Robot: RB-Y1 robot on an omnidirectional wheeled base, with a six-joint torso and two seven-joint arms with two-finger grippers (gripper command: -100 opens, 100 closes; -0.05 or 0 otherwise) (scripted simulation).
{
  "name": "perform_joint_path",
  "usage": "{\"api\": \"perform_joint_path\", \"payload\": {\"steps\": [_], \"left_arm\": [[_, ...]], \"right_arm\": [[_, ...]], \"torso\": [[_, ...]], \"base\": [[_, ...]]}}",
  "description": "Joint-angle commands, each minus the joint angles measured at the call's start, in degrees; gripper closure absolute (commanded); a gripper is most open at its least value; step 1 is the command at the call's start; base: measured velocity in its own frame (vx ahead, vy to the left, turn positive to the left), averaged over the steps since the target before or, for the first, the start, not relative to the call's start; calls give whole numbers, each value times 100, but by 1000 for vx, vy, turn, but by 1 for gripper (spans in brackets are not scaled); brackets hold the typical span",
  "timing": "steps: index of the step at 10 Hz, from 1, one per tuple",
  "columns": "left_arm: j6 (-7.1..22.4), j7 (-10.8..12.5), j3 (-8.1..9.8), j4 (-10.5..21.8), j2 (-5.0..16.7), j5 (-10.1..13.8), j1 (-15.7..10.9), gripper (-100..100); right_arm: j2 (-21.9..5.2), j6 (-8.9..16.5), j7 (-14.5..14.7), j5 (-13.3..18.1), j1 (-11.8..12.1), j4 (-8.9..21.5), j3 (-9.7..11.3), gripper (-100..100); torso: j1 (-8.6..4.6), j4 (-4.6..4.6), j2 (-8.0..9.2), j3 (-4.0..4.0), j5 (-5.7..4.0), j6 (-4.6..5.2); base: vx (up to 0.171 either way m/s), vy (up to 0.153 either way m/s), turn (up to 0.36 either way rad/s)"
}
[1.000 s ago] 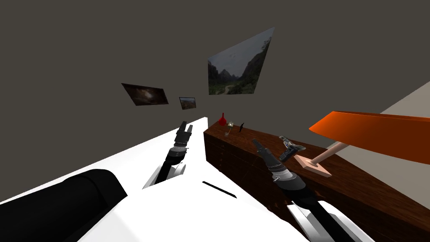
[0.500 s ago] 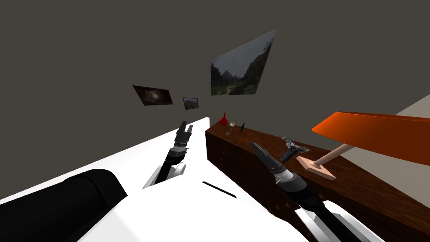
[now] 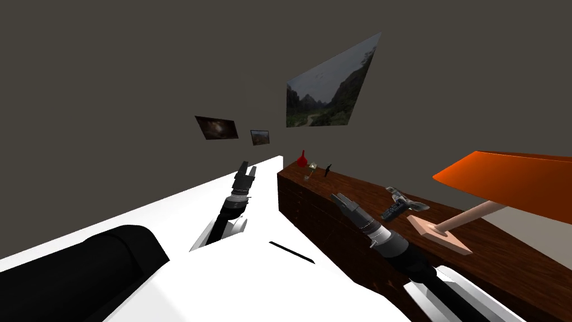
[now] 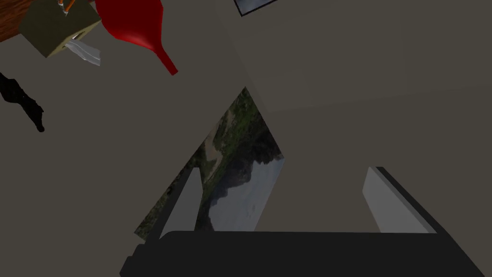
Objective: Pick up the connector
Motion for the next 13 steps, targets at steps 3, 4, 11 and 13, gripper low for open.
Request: {"api": "perform_joint_path", "payload": {"steps": [3,4,11,13], "left_arm": [[0,0,0,0,0,0,0,0],[0,0,0,0,0,0,1,0],[0,0,0,0,0,0,1,0],[0,0,1,0,0,0,1,0]], "right_arm": [[-573,95,286,35,16,120,54,-100],[-792,179,539,77,43,225,108,-100],[-1963,460,1280,241,184,537,277,-100],[-2211,460,1295,241,184,537,277,-100]], "torso": [[-6,1,3,2,-2,0],[0,-1,-5,-2,-1,3],[0,-3,-14,-8,0,3],[-2,-3,-16,-9,-1,2]], "base": [[-39,-36,140],[-18,-23,278],[-16,-28,197],[-4,-23,92]]}}
